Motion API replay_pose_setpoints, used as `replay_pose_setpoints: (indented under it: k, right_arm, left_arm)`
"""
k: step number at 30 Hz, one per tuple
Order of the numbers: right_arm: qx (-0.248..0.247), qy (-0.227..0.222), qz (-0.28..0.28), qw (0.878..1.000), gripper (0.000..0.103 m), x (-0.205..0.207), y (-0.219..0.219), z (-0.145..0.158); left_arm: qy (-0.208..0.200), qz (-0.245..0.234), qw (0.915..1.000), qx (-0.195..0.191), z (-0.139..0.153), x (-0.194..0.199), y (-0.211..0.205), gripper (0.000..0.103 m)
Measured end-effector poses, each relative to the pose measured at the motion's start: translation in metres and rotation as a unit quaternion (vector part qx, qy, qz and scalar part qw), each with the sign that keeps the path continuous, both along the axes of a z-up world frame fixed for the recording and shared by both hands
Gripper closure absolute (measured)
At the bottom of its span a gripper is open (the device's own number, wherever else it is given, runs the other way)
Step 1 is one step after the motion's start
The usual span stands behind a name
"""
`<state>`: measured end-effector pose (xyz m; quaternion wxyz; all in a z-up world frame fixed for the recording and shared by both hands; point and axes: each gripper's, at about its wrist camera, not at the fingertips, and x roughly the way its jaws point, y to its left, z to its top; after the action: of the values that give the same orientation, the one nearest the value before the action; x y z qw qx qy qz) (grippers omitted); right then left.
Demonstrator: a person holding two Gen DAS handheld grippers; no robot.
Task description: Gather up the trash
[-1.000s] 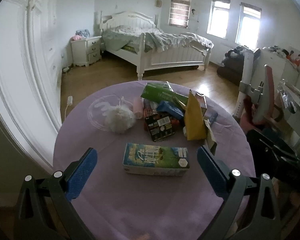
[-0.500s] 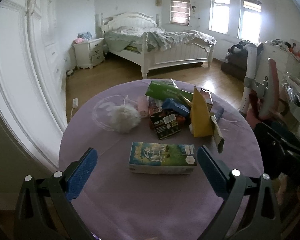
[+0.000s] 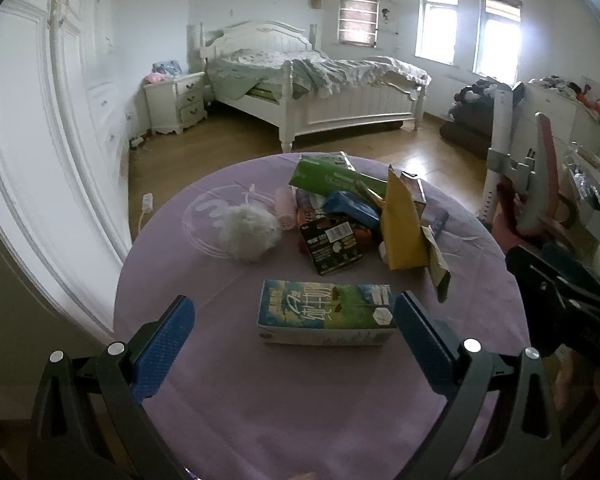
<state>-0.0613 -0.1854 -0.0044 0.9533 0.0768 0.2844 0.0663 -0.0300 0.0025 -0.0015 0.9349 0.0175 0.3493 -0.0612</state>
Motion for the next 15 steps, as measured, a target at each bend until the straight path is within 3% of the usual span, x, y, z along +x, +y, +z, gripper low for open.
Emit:
replay_pose_setpoints:
  k: [15]
  right_arm:
    - [0.005,0.007,0.025,1.0,0.004,0.0032,0.0065,-0.0045]
  left_arm:
    - [0.007,0.002,1.0,-0.006,-0.0025,0.003,0.0034,0.005]
